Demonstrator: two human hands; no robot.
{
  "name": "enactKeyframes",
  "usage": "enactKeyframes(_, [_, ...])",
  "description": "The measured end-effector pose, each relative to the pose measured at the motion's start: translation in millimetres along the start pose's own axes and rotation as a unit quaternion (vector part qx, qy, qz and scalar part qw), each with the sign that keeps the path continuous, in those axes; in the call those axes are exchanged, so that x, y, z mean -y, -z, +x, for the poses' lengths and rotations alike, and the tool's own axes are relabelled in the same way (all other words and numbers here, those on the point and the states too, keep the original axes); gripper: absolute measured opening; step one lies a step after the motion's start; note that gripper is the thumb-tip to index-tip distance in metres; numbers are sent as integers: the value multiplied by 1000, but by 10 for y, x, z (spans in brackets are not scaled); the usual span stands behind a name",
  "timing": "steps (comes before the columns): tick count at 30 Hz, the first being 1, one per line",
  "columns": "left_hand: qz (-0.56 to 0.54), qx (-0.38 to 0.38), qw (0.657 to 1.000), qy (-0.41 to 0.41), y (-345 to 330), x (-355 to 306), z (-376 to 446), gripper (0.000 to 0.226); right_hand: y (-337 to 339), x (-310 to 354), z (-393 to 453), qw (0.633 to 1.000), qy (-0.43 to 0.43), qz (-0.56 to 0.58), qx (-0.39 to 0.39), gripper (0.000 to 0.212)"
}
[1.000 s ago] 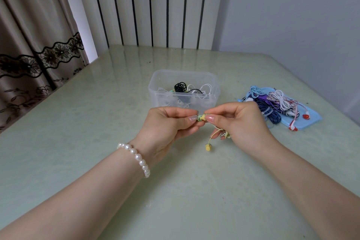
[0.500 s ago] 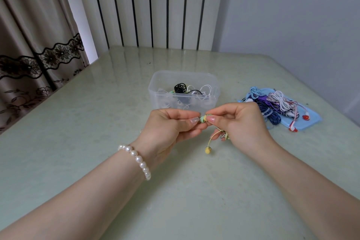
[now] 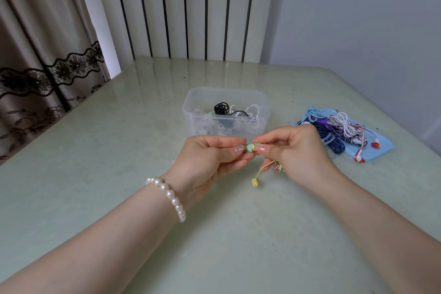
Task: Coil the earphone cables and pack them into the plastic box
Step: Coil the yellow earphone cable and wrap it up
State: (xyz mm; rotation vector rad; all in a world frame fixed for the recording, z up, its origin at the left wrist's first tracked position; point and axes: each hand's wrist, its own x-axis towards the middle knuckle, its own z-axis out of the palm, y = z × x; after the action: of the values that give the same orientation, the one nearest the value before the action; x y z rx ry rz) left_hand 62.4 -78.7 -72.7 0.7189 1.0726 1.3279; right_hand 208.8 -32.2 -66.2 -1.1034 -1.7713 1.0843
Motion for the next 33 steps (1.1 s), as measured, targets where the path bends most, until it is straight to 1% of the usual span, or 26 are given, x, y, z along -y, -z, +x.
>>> enactKeyframes(3, [-14, -1, 1000, -2, -27, 6, -18, 17, -34, -24, 4, 1000, 11, 10, -28, 21])
enactKeyframes(6, [-65, 1, 998, 18, -57, 6, -38, 21, -71, -47, -13, 997, 36, 21, -67, 18])
enactKeyframes(9, [-90, 7, 995, 31, -59, -7, -41, 21, -107, -53, -52, 993, 73, -17, -91, 29])
enactKeyframes(11, [-93, 2, 995, 28, -45, -23, -35, 19, -106, -28, -55, 993, 70, 3, -89, 27])
enactKeyframes(14, [-86, -7, 996, 10, -27, -36, -20, 17, -57, 9, -30, 993, 13, 99, -65, 15])
enactKeyframes(16, [-69, -6, 998, -4, -26, -28, -19, 17, -30, 8, -26, 991, -19, 120, -49, 12])
enactKeyframes(20, [-25, -2, 999, -33, -44, -8, -34, 18, -16, -6, -12, 991, -34, 121, -52, 13])
enactKeyframes(24, [13, 12, 999, -44, -62, -1, -54, 17, -10, -23, 0, 991, -37, 116, -52, 14])
enactKeyframes(28, [-1, 18, 999, -35, -63, -9, -64, 18, -43, -48, -5, 992, -30, 107, -57, 18])
enactKeyframes(31, [-14, 28, 999, -20, -67, -7, -72, 17, -72, -76, 1, 994, -8, 87, -69, 20])
enactKeyframes(33, [-2, 25, 999, -26, -65, -8, -69, 17, -87, -82, 6, 995, 11, 74, -60, 21])
